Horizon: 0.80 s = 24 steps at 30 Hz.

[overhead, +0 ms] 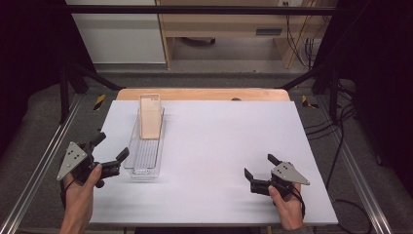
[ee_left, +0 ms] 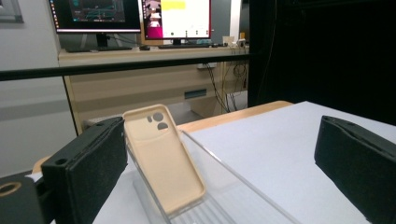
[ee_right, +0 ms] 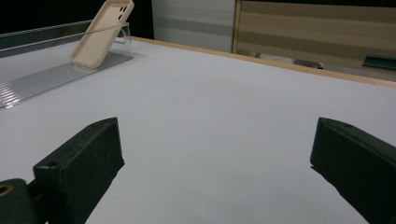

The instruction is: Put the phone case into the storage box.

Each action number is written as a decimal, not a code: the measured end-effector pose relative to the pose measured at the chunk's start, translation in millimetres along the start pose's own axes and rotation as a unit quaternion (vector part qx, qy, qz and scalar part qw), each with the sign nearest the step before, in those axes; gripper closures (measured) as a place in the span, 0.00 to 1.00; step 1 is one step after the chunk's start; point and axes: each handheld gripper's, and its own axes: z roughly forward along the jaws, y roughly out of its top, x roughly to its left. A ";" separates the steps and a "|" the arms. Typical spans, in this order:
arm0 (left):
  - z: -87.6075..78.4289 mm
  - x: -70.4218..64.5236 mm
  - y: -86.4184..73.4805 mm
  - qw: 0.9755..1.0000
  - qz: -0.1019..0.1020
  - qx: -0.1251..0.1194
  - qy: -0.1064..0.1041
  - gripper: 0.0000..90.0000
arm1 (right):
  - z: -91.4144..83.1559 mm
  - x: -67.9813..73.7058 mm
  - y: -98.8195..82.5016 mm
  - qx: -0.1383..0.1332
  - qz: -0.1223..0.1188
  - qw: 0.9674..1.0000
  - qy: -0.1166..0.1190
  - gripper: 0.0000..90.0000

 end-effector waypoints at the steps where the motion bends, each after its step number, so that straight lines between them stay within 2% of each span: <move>1: -0.4 0.4 -1.8 1.000 0.001 0.001 0.001 0.02 | 0.2 -0.1 -0.2 0.001 0.000 1.000 0.000 0.02; 8: -4.8 -0.6 -18.6 1.000 -0.004 0.005 0.006 0.02 | 2.6 -1.0 -1.3 0.007 0.001 1.000 -0.001 0.03; 24: -12.2 -6.2 -37.2 1.000 0.002 0.009 0.013 0.02 | 1.8 -0.9 -1.1 0.005 -0.003 1.000 -0.002 0.03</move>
